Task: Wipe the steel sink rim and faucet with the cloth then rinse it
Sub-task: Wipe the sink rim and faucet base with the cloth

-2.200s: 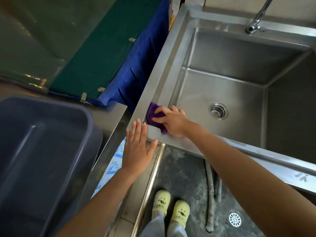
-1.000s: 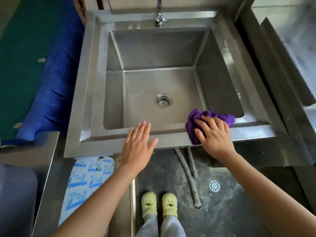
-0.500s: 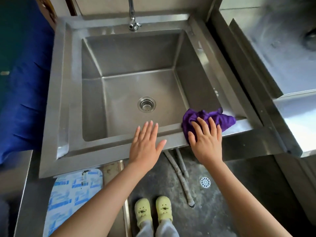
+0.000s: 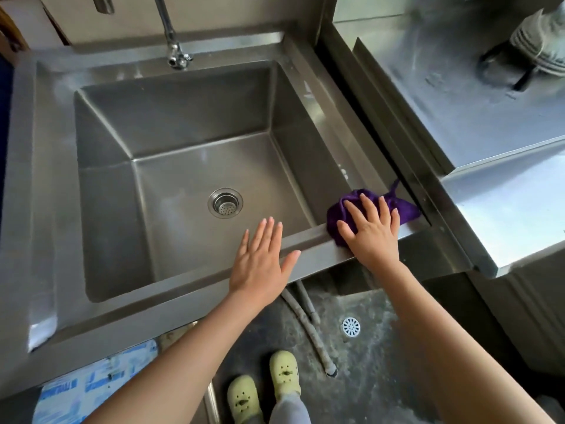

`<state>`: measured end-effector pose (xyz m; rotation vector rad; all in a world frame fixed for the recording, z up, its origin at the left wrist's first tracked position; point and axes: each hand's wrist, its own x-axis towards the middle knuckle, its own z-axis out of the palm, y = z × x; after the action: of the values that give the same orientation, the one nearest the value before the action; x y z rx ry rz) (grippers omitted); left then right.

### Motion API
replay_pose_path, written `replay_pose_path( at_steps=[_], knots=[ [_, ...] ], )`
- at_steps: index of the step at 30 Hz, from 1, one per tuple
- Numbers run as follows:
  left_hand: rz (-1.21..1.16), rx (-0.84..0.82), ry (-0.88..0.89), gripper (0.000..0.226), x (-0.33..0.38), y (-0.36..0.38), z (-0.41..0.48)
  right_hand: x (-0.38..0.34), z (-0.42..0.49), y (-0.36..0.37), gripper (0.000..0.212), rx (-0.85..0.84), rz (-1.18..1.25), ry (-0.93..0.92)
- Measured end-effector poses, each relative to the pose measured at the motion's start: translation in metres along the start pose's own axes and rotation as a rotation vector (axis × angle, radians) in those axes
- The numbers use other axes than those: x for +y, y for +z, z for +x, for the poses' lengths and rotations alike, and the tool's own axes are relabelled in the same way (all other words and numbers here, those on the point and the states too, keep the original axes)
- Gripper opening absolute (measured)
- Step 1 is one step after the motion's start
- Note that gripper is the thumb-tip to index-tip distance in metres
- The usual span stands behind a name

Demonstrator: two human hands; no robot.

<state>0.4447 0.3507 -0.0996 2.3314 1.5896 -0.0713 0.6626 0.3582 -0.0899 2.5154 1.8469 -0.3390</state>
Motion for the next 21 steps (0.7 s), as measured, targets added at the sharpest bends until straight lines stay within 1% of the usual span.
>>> replay_pose_path(
  at_steps=[3,6,10,12,16,21],
  knots=[
    [0.000,-0.012,-0.008,0.086,0.001,-0.001,0.000,0.014,0.021,-0.008,0.053,-0.090,-0.023,-0.045],
    [-0.007,-0.025,-0.013,0.086,0.003,-0.003,0.001,0.016,0.039,-0.012,0.052,-0.139,-0.058,-0.102],
    [-0.021,-0.030,-0.021,0.095,0.001,-0.003,0.002,0.011,0.068,-0.010,0.050,-0.118,-0.132,-0.215],
    [-0.060,-0.044,-0.031,0.096,0.000,-0.003,0.002,0.006,0.087,-0.007,0.051,-0.098,-0.169,-0.270],
    [-0.105,-0.120,-0.051,0.092,0.001,-0.008,0.006,-0.012,0.126,-0.005,0.052,-0.065,-0.199,-0.318],
    [-0.132,-0.155,-0.006,0.073,0.018,-0.011,0.038,-0.025,0.169,-0.012,0.050,-0.068,-0.221,-0.379]
  ],
)
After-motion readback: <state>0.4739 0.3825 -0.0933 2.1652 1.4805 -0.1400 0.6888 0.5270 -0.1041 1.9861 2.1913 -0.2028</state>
